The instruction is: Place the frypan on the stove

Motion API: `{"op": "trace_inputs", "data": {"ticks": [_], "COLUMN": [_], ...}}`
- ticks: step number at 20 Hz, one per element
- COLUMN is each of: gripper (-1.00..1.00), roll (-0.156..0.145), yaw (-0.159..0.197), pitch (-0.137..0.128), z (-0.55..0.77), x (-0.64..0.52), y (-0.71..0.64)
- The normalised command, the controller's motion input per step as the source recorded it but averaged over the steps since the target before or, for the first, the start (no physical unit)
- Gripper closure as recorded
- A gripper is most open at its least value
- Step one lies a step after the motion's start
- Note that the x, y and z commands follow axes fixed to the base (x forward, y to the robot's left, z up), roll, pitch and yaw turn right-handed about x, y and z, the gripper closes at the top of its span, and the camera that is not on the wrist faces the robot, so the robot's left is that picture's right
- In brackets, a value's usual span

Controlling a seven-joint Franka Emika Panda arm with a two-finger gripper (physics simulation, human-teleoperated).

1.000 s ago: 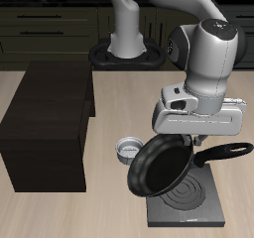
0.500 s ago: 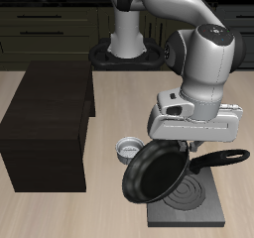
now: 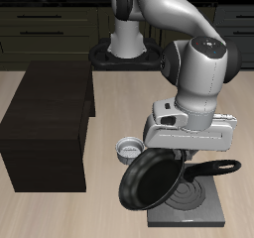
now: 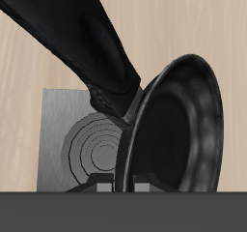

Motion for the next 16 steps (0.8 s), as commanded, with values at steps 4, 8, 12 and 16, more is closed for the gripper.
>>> {"op": "trace_inputs", "data": {"ticks": [4, 8, 12, 16], "gripper": [1.00, 1.00, 1.00, 1.00], "roll": [0.004, -0.011, -0.036, -0.043], "yaw": [-0.002, 0.010, 0.025, 0.046], "pitch": [0.045, 0.025, 0.062, 0.140], "z": [-0.34, -0.27, -0.39, -0.70], "x": [0.06, 0.07, 0.10, -0.07], "y": [0.08, 0.04, -0.02, 0.13]}}
